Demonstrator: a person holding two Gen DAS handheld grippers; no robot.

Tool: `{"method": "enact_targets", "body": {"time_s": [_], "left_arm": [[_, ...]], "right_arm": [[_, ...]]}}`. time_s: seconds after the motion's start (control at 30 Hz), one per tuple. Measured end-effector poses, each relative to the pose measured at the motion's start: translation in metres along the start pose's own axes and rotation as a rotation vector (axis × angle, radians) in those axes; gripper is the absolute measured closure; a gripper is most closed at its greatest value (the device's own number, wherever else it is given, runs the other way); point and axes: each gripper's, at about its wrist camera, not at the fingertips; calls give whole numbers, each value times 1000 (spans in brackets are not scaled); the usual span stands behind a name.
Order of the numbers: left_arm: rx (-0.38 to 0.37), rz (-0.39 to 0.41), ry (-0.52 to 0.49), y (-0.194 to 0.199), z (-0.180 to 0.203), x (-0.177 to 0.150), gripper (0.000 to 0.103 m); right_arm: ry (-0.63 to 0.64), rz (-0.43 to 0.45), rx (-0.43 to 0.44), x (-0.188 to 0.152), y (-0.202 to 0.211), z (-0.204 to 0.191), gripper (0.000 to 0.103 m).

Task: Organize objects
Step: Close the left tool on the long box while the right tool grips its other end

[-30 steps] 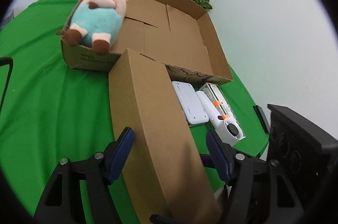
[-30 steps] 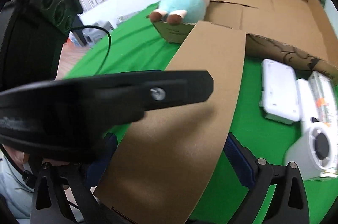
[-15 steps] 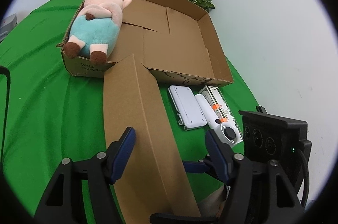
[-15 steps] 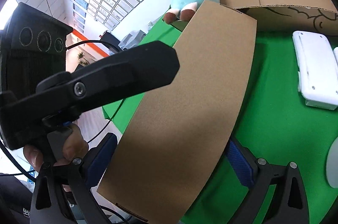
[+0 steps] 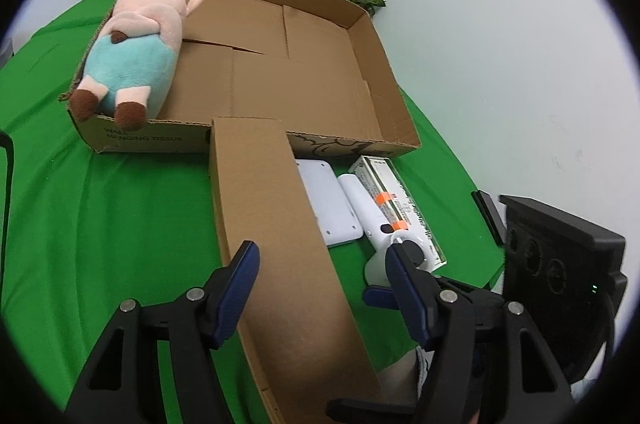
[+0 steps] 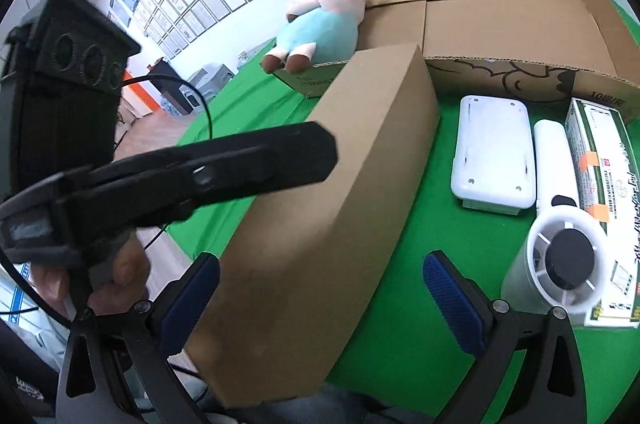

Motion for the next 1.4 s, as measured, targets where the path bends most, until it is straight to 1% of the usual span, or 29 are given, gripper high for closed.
{"method": "enact_targets", "body": {"time_s": [0.07,0.13,0.17,0.23,0.33,0.4,0.43,0.47,0.5,0.53,0.57,0.6,0.63,0.67,0.73,0.83,0.9,0.97,1.0,1.03,1.1,1.17,1.23,1.3,1.33,1.37,1.4], "left_arm": [[-8,5,15,2,-6,-1,39],[7,15,37,6,-13,-2,39],[19,18,49,8,-17,-2,39],[20,15,81,10,-25,-4,39],[27,7,97,10,-32,-9,39],[20,-1,108,9,-35,-11,39],[14,-3,111,9,-35,-12,39],[5,-6,111,8,-35,-13,40],[-10,-12,107,6,-34,-13,44],[-23,-23,102,5,-32,-14,57],[-18,-27,96,3,-31,-15,60],[-5,-21,88,3,-29,-15,60],[-5,-14,89,4,-29,-16,65],[-15,-6,99,7,-31,-16,72],[-8,12,114,16,-34,-15,74],[-12,37,125,32,-33,-13,75],[-4,49,126,39,-32,-12,75],[5,41,131,38,-32,-12,75],[-5,33,137,34,-33,-12,75],[-12,22,142,31,-34,-13,75],[-36,-4,143,21,-30,-15,75],[-47,-20,122,14,-24,-17,75],[-41,-27,92,10,-16,-16,75],[-21,-18,63,12,-11,-15,73],[5,-4,45,15,-9,-15,70],[27,8,31,17,-9,-14,64],[57,25,13,20,-8,-14,60]], "right_arm": [[21,3,-13,-2,3,-5,1],[40,2,-20,-1,1,-9,1],[53,-2,-25,0,-1,-12,3],[73,-9,-31,2,-6,-19,7],[104,-16,-44,3,-13,-28,14],[104,-16,-34,4,-15,-30,21],[101,-13,-30,4,-15,-30,22],[104,-6,-31,5,-14,-31,26],[108,-2,-31,6,-13,-31,31],[109,2,-30,6,-12,-31,33],[112,4,-29,7,-12,-32,36],[114,3,-33,7,-12,-33,36],[114,2,-32,8,-14,-33,36],[110,-1,-30,10,-15,-34,36],[108,-2,-13,12,-17,-36,35],[91,0,54,16,-22,-39,33],[66,-6,117,20,-28,-39,30],[28,-19,173,21,-34,-35,28],[17,-23,180,20,-35,-33,27],[13,-19,178,19,-34,-30,26],[3,-10,143,17,-28,-24,24],[-27,3,113,16,-19,-13,23],[-53,15,89,15,-10,-5,20],[-62,31,63,12,-1,-2,18],[-61,35,54,11,1,-1,18],[-57,38,42,9,3,-2,18],[-52,39,25,7,4,-3,18]]}}
Point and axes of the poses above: each gripper's, at about its wrist camera, not at the fingertips, and y roughly against the way its jaws point, z to its right, x to its top, and after that the axes turned 1 degree about y, right-handed
